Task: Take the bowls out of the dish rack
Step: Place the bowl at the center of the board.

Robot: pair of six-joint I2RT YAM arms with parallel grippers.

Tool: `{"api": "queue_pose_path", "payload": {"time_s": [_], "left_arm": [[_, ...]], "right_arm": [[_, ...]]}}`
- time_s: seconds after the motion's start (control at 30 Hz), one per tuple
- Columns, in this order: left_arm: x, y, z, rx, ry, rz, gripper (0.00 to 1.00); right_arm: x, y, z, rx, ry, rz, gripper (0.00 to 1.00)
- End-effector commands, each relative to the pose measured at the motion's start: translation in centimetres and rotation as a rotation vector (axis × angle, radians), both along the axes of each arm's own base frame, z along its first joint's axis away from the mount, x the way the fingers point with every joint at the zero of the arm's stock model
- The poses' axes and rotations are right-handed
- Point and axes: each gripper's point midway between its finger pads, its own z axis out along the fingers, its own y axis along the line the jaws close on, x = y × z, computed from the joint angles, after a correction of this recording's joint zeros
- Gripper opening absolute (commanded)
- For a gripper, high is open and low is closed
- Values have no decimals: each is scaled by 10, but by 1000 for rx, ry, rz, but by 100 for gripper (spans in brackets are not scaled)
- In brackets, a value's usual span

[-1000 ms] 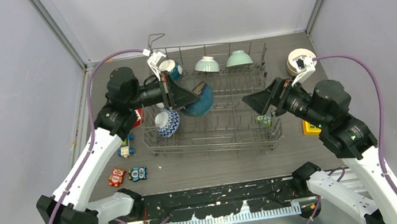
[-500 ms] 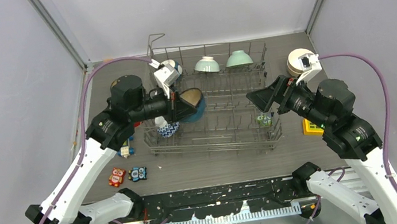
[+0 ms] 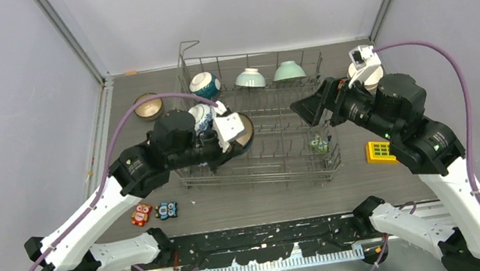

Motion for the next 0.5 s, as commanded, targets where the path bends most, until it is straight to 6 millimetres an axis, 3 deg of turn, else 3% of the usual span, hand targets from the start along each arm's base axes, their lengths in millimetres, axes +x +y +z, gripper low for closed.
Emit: {"api": "queue_pose_path", "payload": {"time_s": [0.0, 0.27, 0.47], "left_arm": [[-4, 3, 35, -33, -274, -47, 0], [-24, 10, 6, 121, -459, -160, 0], [-35, 10, -12, 210, -514, -236, 0]], "right_arm": [[2, 5, 20, -53, -40, 29, 94], [8, 26, 12, -207, 72, 98, 92], [-4, 64, -5, -326, 164, 248, 87]]}}
